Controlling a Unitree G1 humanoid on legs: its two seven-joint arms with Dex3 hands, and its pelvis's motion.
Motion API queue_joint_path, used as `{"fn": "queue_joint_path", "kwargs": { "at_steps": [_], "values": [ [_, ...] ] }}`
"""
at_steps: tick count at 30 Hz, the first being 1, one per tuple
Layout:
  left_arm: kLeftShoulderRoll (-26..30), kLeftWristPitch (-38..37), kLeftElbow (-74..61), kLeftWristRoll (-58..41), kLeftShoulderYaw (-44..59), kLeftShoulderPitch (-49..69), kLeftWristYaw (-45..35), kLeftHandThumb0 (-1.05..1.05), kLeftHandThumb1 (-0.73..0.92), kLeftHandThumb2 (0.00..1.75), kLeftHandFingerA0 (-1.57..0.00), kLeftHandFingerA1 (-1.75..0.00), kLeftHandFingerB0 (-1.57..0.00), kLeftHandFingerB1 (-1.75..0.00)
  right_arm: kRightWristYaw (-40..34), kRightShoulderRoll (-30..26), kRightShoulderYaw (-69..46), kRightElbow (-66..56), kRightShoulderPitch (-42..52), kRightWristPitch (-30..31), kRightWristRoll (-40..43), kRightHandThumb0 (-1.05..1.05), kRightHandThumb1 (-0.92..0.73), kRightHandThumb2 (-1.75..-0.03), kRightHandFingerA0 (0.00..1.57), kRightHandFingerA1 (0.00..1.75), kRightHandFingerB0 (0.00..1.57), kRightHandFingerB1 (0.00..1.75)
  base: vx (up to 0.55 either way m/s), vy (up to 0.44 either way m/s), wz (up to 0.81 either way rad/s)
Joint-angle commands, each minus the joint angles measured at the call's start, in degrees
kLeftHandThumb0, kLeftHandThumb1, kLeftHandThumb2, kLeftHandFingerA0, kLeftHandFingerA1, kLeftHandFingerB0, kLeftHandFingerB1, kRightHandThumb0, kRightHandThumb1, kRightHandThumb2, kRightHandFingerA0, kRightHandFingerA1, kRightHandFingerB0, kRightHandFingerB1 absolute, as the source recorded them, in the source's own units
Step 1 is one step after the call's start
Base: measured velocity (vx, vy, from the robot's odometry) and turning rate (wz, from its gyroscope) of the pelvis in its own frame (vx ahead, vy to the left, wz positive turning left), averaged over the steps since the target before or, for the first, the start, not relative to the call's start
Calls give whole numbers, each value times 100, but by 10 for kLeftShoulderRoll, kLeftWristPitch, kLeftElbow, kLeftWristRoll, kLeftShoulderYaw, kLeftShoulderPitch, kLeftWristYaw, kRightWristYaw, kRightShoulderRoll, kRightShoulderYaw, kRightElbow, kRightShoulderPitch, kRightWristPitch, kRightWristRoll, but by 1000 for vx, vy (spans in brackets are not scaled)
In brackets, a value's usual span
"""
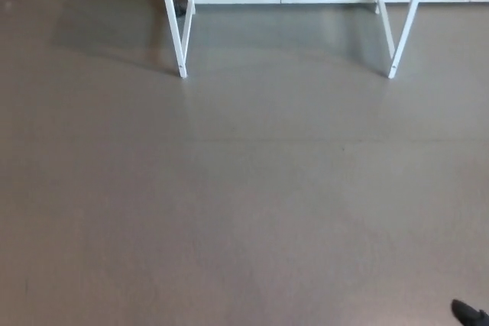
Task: The robot walk towards a table in front and uses its left hand to pickup a tennis ball on the left side and put it in a container on the right hand side
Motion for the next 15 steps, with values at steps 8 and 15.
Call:
{"fn": "queue_joint_path", "kwargs": {
  "at_steps": [8,15],
  "values": [
    [0,-25,-15,1,-4,10,11,-24,47,57,-20,-41,-22,-30,-18,-10,8,-20,-1,48,-24,9,-81,-77,3,26,3,21,245,118,-4],
    [-10,-43,-6,-3,6,13,22,-21,47,56,-23,-41,-25,-30,-23,-8,8,-17,-1,59,-25,7,-79,-81,0,21,0,18,302,109,-3]
  ]
}}
